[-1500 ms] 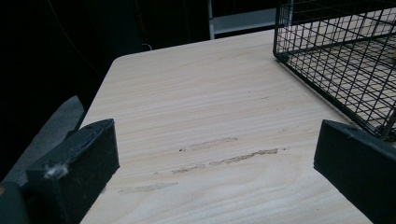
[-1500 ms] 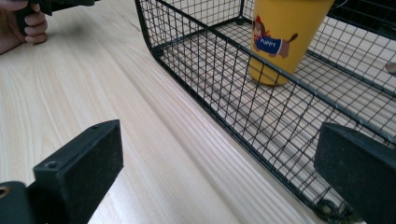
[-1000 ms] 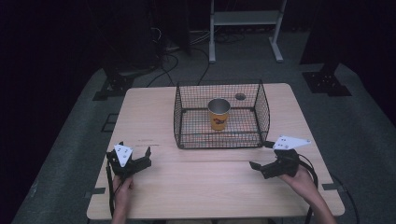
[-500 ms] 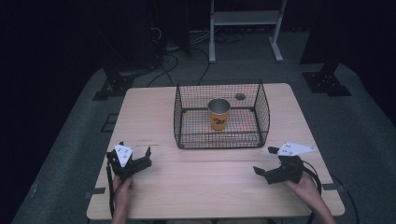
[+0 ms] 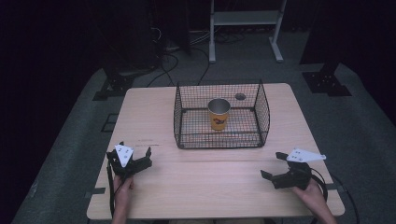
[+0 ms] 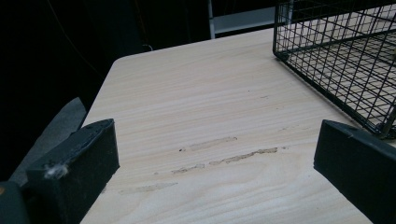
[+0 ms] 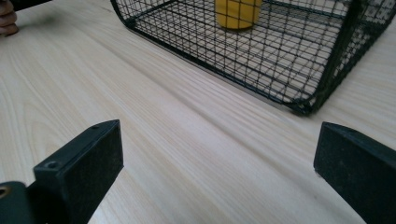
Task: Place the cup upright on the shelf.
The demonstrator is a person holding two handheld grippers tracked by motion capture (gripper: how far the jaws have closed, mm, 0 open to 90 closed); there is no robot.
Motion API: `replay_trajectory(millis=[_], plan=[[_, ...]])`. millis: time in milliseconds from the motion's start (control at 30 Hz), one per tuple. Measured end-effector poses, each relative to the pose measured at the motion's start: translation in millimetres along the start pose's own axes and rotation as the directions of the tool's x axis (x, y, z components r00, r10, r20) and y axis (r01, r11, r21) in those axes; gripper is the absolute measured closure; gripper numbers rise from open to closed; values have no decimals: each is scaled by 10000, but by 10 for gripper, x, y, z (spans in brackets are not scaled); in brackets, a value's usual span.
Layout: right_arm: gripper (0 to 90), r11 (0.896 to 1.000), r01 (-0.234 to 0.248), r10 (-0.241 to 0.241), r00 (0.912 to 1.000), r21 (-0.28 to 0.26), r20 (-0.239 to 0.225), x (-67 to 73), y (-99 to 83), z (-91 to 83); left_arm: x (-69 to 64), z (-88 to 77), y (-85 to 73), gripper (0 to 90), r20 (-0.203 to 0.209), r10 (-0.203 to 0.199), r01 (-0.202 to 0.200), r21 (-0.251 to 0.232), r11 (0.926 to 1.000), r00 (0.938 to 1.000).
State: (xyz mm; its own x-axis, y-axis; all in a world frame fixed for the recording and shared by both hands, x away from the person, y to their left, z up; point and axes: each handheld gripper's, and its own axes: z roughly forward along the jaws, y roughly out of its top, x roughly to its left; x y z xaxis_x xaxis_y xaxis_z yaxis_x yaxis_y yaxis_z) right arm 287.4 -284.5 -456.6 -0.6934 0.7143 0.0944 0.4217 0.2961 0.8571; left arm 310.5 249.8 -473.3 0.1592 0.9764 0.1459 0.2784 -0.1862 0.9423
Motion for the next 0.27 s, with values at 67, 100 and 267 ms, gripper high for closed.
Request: replay_trajectory(millis=[67,100,267], plan=[[8,10000,-58,57,10000,6,41,-5,-23,-8,-1,0,0,0,0,5,-5,-9,10000,10000],[9,9999,-142,142,9999,-14,78,-10,-57,-16,-1,0,0,0,2,8,-8,-13,10000,10000],[9,9984,-528,529,9986,-222,41,4,-197,-71,-2,2,0,0,-5,34,-34,-20,10000,10000]])
